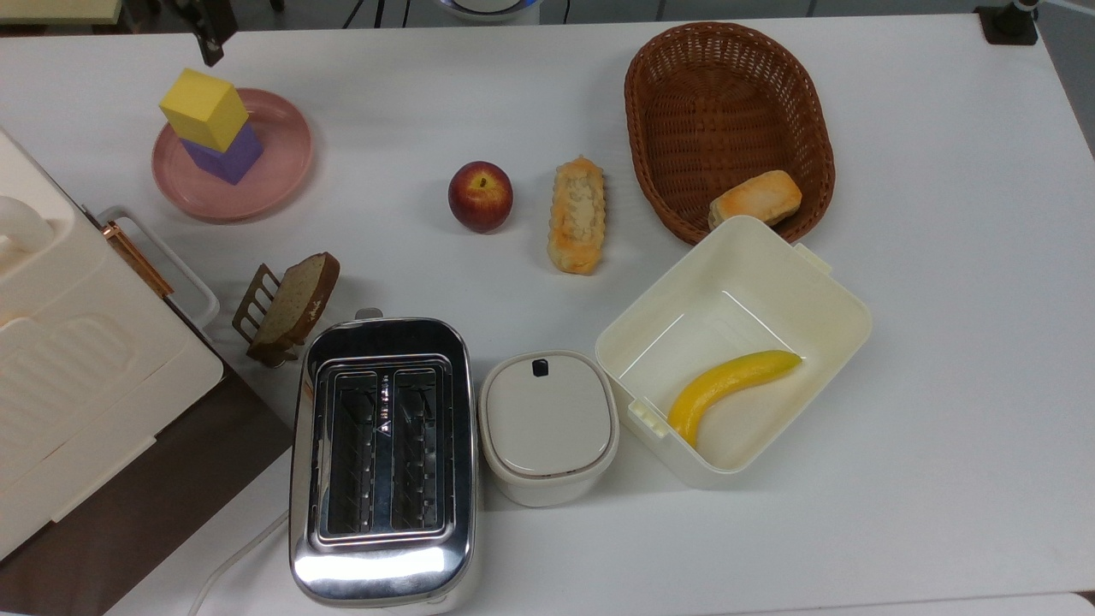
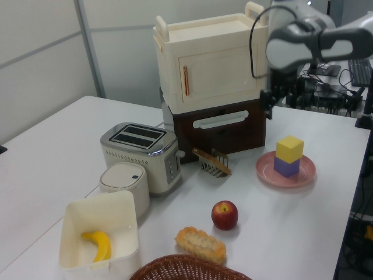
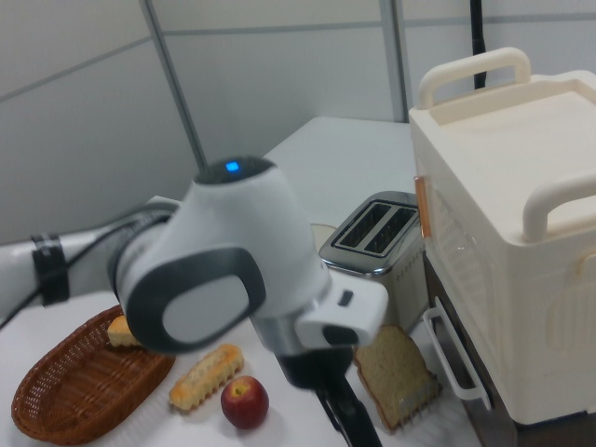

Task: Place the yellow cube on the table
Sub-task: 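Lower the gripper around the yellow cube atop the purple cube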

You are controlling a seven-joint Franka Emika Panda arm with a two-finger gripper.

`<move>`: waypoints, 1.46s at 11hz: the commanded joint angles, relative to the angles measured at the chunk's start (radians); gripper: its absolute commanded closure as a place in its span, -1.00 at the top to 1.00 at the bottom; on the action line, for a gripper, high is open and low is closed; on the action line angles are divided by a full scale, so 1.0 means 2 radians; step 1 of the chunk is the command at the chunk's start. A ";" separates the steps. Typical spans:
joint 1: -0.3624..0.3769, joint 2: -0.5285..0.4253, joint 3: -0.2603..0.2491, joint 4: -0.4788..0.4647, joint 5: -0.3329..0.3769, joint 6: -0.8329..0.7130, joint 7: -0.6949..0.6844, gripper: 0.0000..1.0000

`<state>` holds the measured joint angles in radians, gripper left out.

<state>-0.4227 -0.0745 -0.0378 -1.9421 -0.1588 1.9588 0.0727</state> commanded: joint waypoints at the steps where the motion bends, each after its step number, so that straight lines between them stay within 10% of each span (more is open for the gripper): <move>1: -0.022 -0.004 -0.006 -0.027 -0.025 0.025 -0.107 1.00; 16: -0.025 0.047 -0.014 -0.044 0.009 0.093 -0.060 1.00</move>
<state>-0.4794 0.0396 -0.0673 -2.0018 -0.1833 2.1290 -0.1096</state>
